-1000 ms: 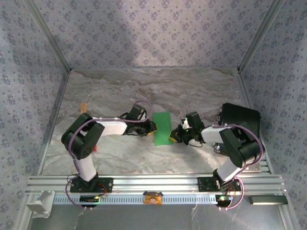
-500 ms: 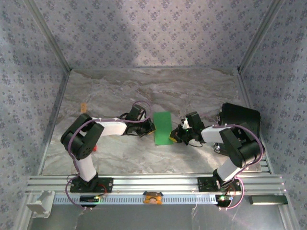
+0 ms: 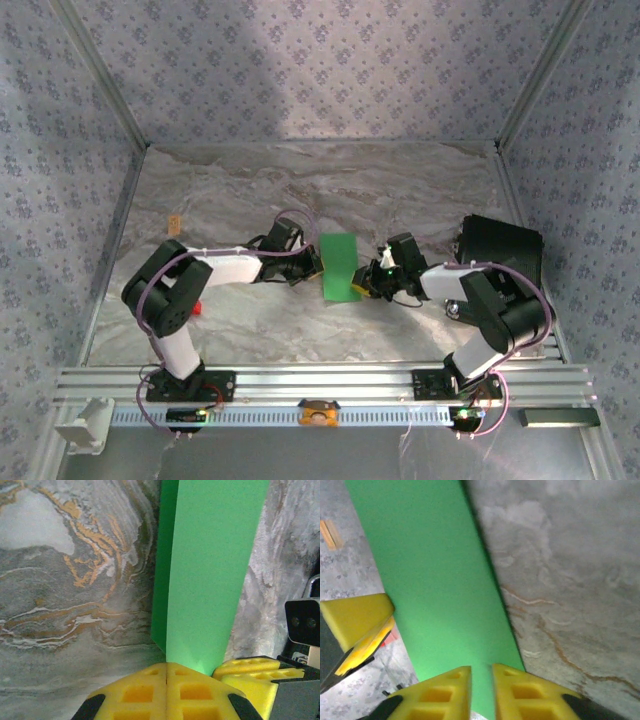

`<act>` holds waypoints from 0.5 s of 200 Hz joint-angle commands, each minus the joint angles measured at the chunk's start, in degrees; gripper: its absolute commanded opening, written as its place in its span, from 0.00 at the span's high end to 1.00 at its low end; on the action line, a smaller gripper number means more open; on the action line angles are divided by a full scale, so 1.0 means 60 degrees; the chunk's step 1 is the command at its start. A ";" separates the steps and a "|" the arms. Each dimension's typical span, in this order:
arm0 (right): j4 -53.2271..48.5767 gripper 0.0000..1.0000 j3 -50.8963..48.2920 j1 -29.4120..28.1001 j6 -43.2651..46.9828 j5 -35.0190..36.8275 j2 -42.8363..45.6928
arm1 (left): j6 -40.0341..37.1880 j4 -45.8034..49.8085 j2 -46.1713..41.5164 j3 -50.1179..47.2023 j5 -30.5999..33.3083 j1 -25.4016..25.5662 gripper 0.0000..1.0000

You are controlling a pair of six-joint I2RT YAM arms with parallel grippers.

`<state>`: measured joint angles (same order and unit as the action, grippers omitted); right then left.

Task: Fold a paper plane with a square sheet of paper (pick it up from the middle)
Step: Third fold the triangle at the center of the table.

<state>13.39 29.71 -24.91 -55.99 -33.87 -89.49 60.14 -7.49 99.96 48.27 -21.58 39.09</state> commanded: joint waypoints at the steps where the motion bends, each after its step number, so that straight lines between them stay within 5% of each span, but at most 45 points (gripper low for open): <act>1: -0.0952 0.65 0.0116 -0.0059 0.0874 0.0937 0.0686 | 0.0203 0.0207 -0.0516 -0.0089 -0.0006 -0.0055 1.00; 18: -0.1771 0.55 0.0414 -0.0228 0.1748 0.1387 0.1255 | 0.0288 0.0277 -0.0670 -0.0128 -0.0025 -0.0073 1.00; 54: -0.2538 0.52 0.0799 -0.1056 0.3954 0.2754 0.2401 | 0.0419 0.0647 -0.0752 -0.0073 -0.0101 -0.0154 1.00; 100: -0.0673 0.43 -0.0357 -0.3504 0.8324 0.6187 0.3558 | 0.0581 0.0413 -0.0795 -0.0161 -0.0285 -0.0201 1.00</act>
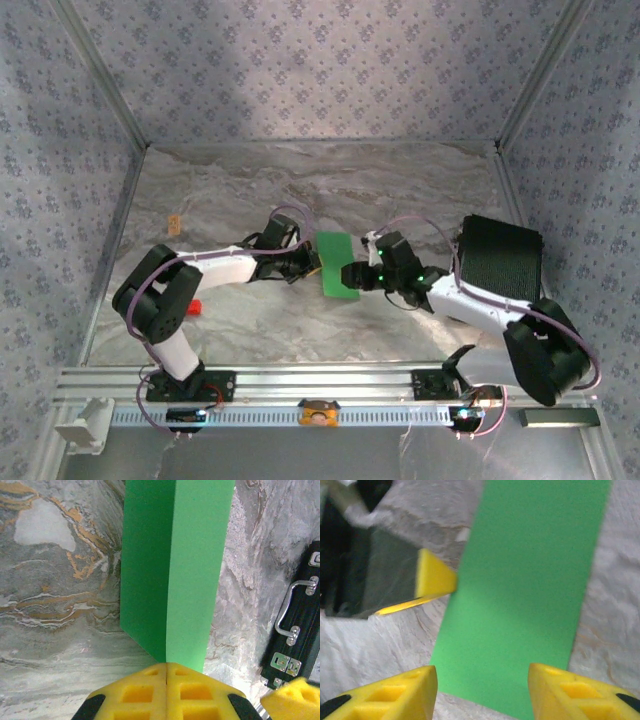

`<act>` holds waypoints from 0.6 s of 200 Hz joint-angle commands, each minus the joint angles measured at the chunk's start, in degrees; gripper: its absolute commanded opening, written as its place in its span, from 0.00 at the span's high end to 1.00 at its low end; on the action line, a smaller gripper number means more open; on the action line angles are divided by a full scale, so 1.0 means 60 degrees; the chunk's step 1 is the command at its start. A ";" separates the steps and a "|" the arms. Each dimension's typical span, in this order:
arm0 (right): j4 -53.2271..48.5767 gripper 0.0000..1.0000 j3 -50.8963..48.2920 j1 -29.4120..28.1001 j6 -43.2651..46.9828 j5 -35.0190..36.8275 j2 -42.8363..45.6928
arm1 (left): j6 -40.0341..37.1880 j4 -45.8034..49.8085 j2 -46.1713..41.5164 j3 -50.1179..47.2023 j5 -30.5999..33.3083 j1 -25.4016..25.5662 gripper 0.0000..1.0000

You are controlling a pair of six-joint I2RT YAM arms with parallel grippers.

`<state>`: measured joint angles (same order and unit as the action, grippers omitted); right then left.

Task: Fold a paper plane with a square sheet of paper (pick it up from the middle)
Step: Third fold the triangle at the center of the table.

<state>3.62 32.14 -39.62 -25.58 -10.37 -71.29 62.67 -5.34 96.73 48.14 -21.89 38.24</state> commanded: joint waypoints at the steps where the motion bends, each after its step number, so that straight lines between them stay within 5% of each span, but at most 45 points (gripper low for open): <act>1: 0.1026 0.43 -0.0803 -0.1107 0.3350 0.2308 0.0541 | 0.0159 0.0063 -0.0257 -0.0141 -0.0234 -0.0059 1.00; 18: 0.1924 0.34 -0.1331 -0.1779 0.4986 0.2648 0.0704 | 0.0164 0.0056 -0.0308 -0.0143 -0.0235 -0.0062 1.00; 35: 0.1796 0.35 -0.1222 -0.2282 0.6048 0.3006 0.0491 | 0.0137 0.0063 -0.0330 -0.0128 -0.0235 -0.0067 1.00; 89: 0.2851 0.37 -0.1066 -0.3478 0.7503 0.4926 -0.0671 | 0.0116 0.0083 -0.0374 -0.0142 -0.0205 -0.0086 1.00; 120: 0.3167 0.38 -0.1019 -0.3637 0.8036 0.4913 -0.1141 | 0.0035 0.0191 -0.0468 -0.0142 -0.0186 -0.0133 1.00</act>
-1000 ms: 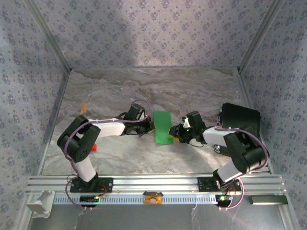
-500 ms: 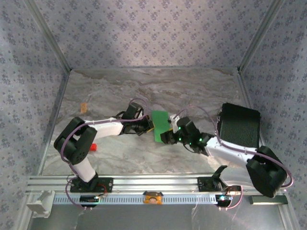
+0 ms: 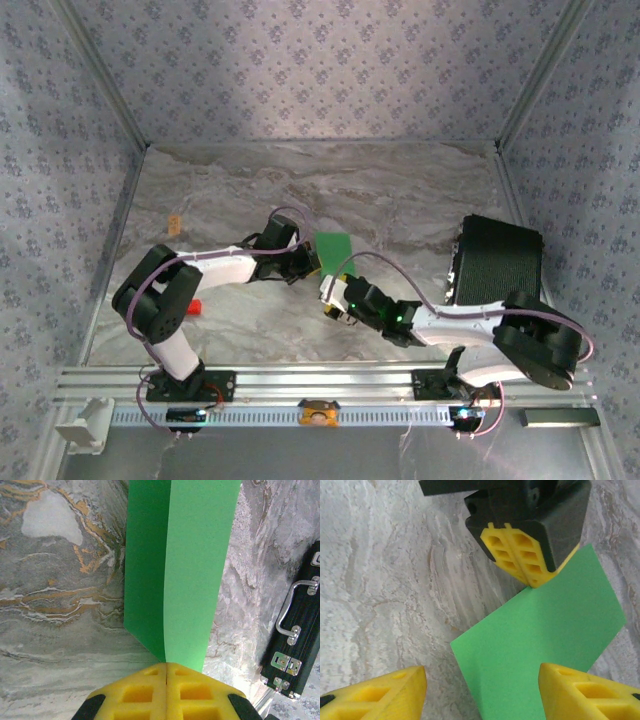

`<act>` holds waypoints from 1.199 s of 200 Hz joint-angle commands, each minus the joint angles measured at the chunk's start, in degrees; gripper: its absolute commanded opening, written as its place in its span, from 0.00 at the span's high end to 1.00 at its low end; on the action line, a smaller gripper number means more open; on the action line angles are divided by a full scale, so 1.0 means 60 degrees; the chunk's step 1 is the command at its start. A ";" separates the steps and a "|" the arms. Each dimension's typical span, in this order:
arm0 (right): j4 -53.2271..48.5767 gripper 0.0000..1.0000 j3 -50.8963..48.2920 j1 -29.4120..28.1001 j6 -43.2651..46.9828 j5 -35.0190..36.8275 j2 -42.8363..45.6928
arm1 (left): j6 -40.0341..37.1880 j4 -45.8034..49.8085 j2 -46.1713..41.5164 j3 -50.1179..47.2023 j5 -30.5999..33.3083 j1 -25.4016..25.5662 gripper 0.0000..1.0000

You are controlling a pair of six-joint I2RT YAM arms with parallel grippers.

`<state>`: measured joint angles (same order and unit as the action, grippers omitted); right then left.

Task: Fold a paper plane with a square sheet of paper (pick it up from the middle)
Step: Third fold the triangle at the center of the table.

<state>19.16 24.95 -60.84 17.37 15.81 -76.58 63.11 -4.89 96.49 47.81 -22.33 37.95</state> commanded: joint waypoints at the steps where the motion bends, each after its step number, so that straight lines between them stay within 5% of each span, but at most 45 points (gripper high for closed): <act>1: 0.0595 0.38 0.0186 -0.0100 0.0889 0.0561 -0.0274 | -0.0034 0.0113 -0.0432 -0.0095 -0.0115 -0.0093 1.00; 93: 0.1888 0.44 0.0510 -0.0456 0.1200 0.1454 -0.1644 | -0.0054 -0.0048 -0.0349 -0.0029 -0.0234 -0.0100 1.00; 179: 0.1672 0.74 0.0053 -0.0312 0.0716 0.1214 -0.1093 | -0.0053 -0.0090 -0.0286 -0.0044 -0.0205 -0.0108 1.00; 240: 0.1483 0.84 0.0115 -0.0261 0.0592 0.1202 -0.1022 | -0.0034 -0.0156 -0.0287 -0.0073 -0.0221 -0.0115 1.00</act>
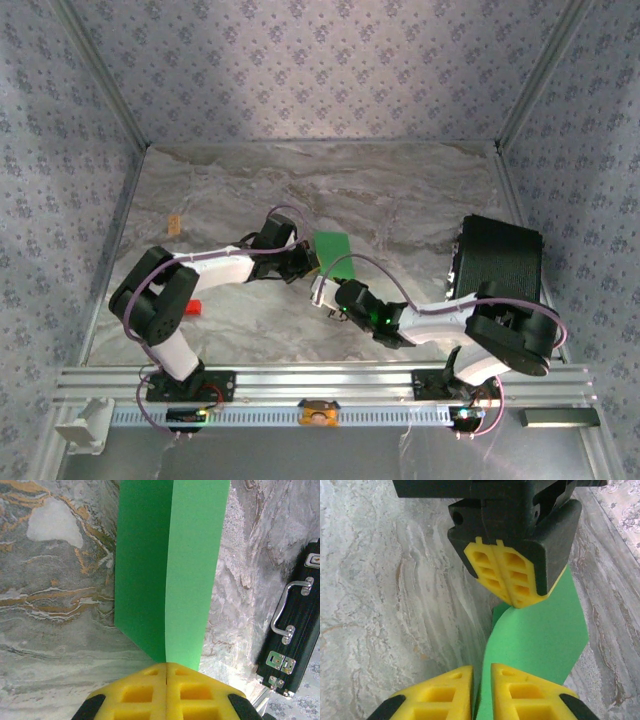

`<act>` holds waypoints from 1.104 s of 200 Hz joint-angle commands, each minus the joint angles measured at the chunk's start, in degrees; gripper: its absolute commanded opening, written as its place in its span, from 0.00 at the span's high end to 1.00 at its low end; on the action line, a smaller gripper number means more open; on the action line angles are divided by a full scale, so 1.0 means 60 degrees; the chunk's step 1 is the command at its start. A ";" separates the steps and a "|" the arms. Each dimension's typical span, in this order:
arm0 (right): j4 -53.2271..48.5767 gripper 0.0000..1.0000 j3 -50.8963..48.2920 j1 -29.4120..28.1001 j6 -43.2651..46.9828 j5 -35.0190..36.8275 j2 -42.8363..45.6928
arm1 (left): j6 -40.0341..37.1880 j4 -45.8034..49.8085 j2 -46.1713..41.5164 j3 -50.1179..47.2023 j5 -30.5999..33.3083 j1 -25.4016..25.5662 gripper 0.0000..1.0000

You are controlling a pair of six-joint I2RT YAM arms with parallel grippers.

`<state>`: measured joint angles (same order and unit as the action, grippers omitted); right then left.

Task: Fold a paper plane with a square sheet of paper (pick it up from the middle)
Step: Third fold the triangle at the center of the table.

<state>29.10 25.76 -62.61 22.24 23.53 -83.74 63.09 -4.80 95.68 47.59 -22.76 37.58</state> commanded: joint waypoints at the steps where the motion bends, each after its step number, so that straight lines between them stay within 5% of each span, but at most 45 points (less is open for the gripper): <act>1: -0.0176 0.84 -0.0018 0.0034 -0.0220 -0.0084 0.0173 | -0.0029 -0.0176 -0.0154 -0.0037 -0.0147 -0.0053 1.00; 80: -0.0632 0.96 0.0129 0.0056 -0.0661 -0.0287 0.0344 | -0.0012 -0.0052 -0.0267 -0.0108 -0.0002 -0.0046 0.98; 111: -0.1330 1.00 0.0288 0.0246 -0.1363 -0.0893 0.0513 | 0.0029 0.0440 -0.1156 -0.0575 0.1141 -0.0104 0.59; 140: -0.1755 1.00 0.0437 0.0436 -0.2369 -0.1639 0.0646 | -0.0370 0.1265 -0.1864 -0.0530 0.1723 -0.0221 0.39; 180: -0.2515 1.00 0.1009 0.0810 -0.3913 -0.3490 0.0671 | -0.0734 0.1662 -0.2109 -0.0317 0.1687 -0.0359 0.39; 221: -0.2594 1.00 0.1482 0.1316 -0.5706 -0.5580 0.0580 | -0.1185 0.2007 -0.2192 0.0027 0.1665 -0.0449 0.50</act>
<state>15.29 32.21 -56.34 -2.76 0.69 -80.86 58.89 4.47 83.99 44.36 -13.43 35.59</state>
